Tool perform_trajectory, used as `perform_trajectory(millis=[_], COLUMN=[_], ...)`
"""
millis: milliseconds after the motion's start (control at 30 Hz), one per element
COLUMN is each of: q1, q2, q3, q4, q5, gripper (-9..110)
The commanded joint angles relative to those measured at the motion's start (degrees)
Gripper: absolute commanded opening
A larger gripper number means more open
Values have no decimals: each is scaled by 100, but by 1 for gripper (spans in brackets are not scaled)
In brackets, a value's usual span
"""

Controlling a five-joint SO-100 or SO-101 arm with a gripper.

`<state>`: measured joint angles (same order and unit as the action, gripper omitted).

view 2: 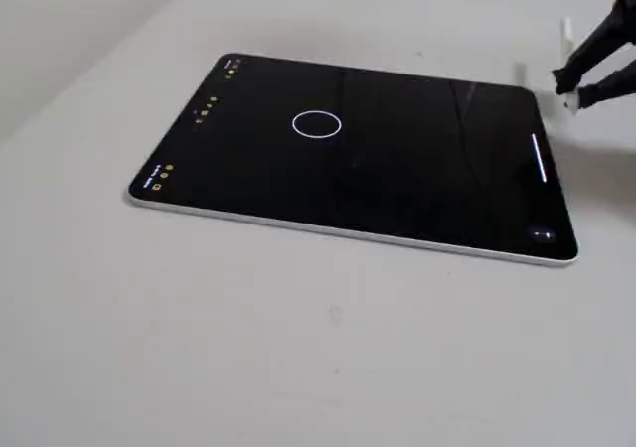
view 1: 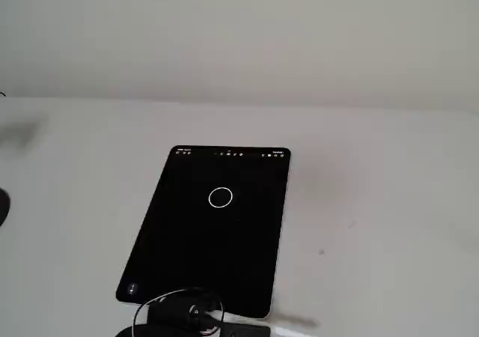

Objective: Draw 2 dots in a circle representing the eyes of a stickman

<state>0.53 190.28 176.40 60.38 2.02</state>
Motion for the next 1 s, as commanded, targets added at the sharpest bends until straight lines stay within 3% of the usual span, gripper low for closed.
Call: perform_trajectory(millis=[0,200,300,467,567,800,967], q1=[-35,-316,-202,-185,-202,-18,-88], q2=[18,-246,-1775,-5414,-7471,-10556,-10995], q3=[290,316,316,176,-431,-2320,-2936], q4=[-1670,-2742,-4746,-8657,-10222,-11637,-11742], q5=[-1960,-3841,-4553,-6671,-7400,-8095,-8209], gripper=[0,0,0,0,0,0,0])
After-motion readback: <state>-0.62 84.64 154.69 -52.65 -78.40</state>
